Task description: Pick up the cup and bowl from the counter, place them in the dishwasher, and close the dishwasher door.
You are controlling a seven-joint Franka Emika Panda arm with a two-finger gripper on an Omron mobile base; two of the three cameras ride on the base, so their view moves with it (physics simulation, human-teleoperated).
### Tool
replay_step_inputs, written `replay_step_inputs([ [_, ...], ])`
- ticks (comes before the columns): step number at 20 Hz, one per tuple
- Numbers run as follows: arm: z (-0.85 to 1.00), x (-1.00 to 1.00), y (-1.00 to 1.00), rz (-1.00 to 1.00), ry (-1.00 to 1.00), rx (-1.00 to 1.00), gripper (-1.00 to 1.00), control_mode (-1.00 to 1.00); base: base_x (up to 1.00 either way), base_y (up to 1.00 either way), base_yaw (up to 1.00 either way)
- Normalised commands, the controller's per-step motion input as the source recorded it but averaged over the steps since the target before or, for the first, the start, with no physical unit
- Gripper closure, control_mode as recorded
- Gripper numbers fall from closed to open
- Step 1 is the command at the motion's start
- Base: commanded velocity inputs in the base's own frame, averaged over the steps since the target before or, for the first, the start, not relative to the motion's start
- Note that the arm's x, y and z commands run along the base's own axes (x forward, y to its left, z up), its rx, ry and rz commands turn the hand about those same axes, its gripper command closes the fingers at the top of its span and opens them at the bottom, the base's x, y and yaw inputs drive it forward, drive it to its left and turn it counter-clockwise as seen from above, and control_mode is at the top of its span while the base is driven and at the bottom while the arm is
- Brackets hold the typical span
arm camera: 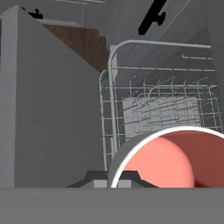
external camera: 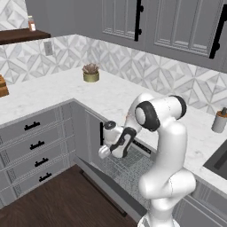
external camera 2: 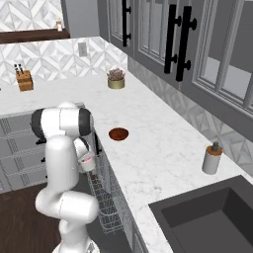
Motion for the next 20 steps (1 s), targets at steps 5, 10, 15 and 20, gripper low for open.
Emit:
replay_step_inputs([
  [5,-0.49,0.40,0.00,0.00,-0.04,-0.07,1.00,-1.00,0.00,0.00,0.00],
  [10,-0.39,0.36,0.00,0.00,-0.05,-0.08,1.00,-1.00,0.00,0.00,0.00],
  [15,-0.20,0.34,0.00,0.00,0.00,-0.02,1.00,-1.00,0.00,0.00,0.00],
  [20,-0.01,0.35,-0.15,-0.01,0.00,0.00,1.00,-1.00,0.00,0.00,0.00],
])
